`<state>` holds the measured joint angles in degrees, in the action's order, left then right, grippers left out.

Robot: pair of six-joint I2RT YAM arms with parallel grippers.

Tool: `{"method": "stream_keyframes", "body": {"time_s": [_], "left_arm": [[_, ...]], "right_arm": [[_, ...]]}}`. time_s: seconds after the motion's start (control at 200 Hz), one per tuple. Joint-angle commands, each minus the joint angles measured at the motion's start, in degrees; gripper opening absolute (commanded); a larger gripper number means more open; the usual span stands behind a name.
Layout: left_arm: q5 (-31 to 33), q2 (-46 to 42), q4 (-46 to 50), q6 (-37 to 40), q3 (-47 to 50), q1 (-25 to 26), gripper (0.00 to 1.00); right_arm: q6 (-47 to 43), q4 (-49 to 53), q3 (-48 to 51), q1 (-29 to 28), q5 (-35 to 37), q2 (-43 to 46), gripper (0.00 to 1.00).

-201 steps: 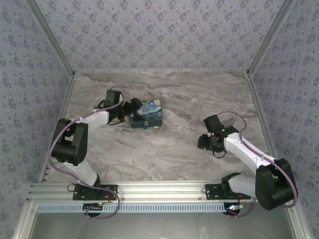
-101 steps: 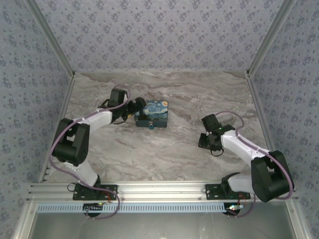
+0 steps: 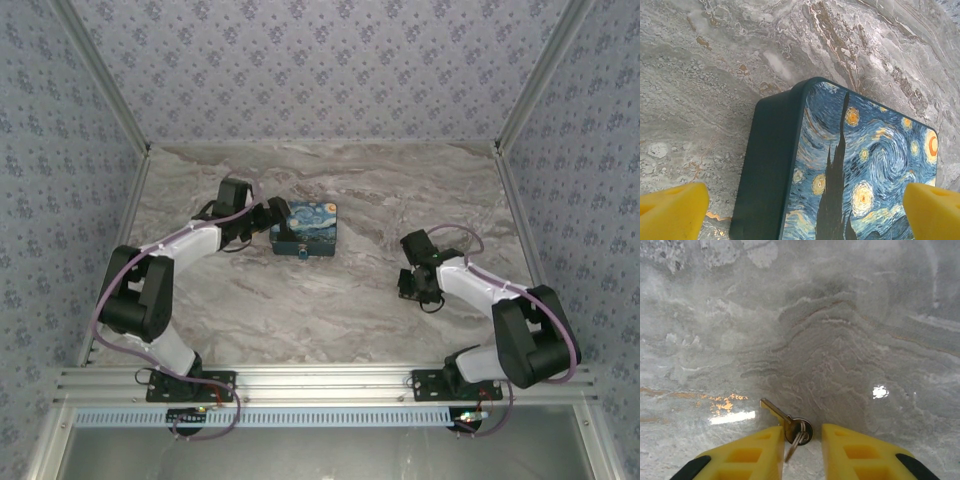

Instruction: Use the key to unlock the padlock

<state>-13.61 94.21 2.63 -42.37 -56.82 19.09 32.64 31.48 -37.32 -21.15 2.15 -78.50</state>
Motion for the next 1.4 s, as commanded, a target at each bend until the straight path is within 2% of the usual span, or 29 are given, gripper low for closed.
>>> {"method": "stream_keyframes", "body": {"time_s": [0.0, 0.465, 0.635, 0.785, 0.899, 1.134, 1.244, 1.394], "left_arm": [[0.6, -1.83, 1.12, 1.63, -0.05, -0.2, 1.0], [2.8, -6.13, 4.54, 4.01, -1.01, -0.21, 0.99], [2.78, -8.47, 4.53, 4.71, -0.97, -0.12, 0.99], [1.8, -11.51, 3.05, 5.79, -0.74, 1.17, 1.0], [0.53, -13.15, 2.12, 6.73, -1.63, 3.49, 0.99], [-3.47, -12.74, -1.48, 5.69, -5.8, 10.92, 0.99], [-5.11, -11.16, -3.53, 6.16, -8.86, 15.57, 0.96], [-5.01, -9.87, -6.67, 8.11, -12.05, 20.65, 0.92]], "right_arm": [[1.1, 0.17, -0.12, -0.42, 1.0, -1.04, 0.24], [0.79, -0.5, 0.78, -0.77, 0.04, -0.96, 0.03], [0.93, -1.49, 1.1, -1.14, -0.22, 0.5, 0.0], [2.05, -6.69, 3.02, -1.21, -2.18, 6.53, 0.0], [3.0, -12.7, 5.13, -1.13, -5.55, 12.58, 0.0], [13.16, -31.86, 10.34, -1.01, -12.0, 23.11, 0.0], [17.24, -42.04, 11.81, -1.6, -12.61, 26.4, 0.0], [19.59, -46.39, 10.4, -3.41, -10.77, 29.23, 0.0]]}}
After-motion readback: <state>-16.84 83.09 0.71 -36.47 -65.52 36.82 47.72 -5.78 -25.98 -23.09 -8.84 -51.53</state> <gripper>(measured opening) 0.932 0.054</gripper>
